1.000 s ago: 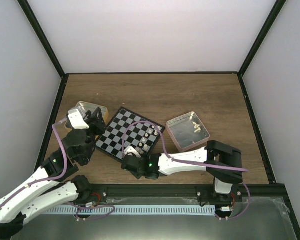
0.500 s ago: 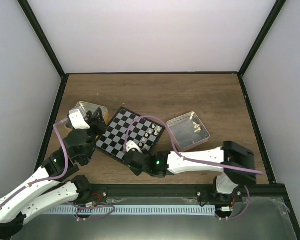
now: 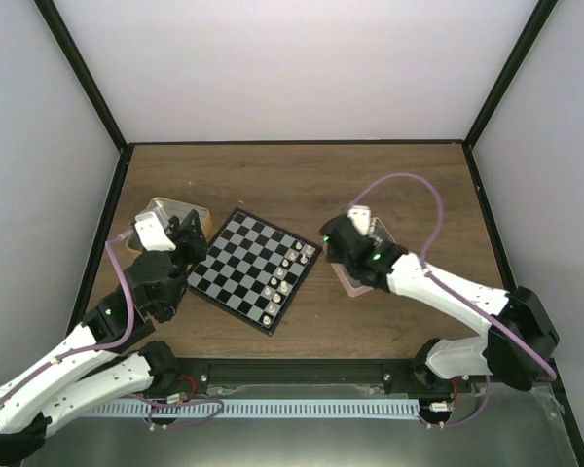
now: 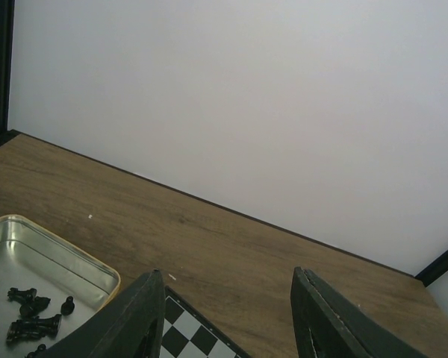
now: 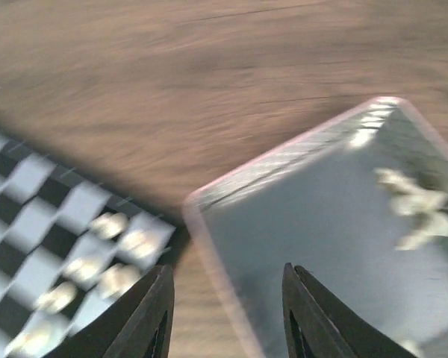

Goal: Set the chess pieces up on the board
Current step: Pick up the chess piece from the storage box.

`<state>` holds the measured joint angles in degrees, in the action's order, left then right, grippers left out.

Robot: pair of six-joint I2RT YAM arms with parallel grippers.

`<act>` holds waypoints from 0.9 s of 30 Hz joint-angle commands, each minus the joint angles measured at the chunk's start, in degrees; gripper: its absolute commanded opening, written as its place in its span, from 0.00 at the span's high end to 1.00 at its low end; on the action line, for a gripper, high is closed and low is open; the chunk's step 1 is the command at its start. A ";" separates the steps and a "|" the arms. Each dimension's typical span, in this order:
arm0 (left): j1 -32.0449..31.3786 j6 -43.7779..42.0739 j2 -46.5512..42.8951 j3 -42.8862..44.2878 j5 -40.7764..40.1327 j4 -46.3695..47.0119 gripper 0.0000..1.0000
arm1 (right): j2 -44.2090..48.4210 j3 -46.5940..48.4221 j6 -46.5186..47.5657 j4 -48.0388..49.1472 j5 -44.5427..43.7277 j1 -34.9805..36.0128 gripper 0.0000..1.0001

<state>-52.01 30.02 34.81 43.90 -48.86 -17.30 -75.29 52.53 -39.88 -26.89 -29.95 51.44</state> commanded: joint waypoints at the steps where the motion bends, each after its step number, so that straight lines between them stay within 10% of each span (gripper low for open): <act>1: 0.28 -0.23 0.43 -0.39 0.15 0.07 0.51 | 3.02 -3.17 -5.38 -4.80 1.02 -12.23 0.59; 11: 0.25 -0.39 0.66 -0.79 0.53 0.05 0.51 | -4.44 -7.25 -0.24 1.98 5.21 -27.30 0.74; 27: 0.25 -0.40 1.21 -1.28 0.08 0.15 0.51 | -15.86 -5.27 5.26 11.28 8.31 -30.53 0.81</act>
<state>-52.01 29.95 36.01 43.29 -48.40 -17.30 -90.11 45.06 -36.14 -18.22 -21.82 21.39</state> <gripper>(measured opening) 0.489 0.185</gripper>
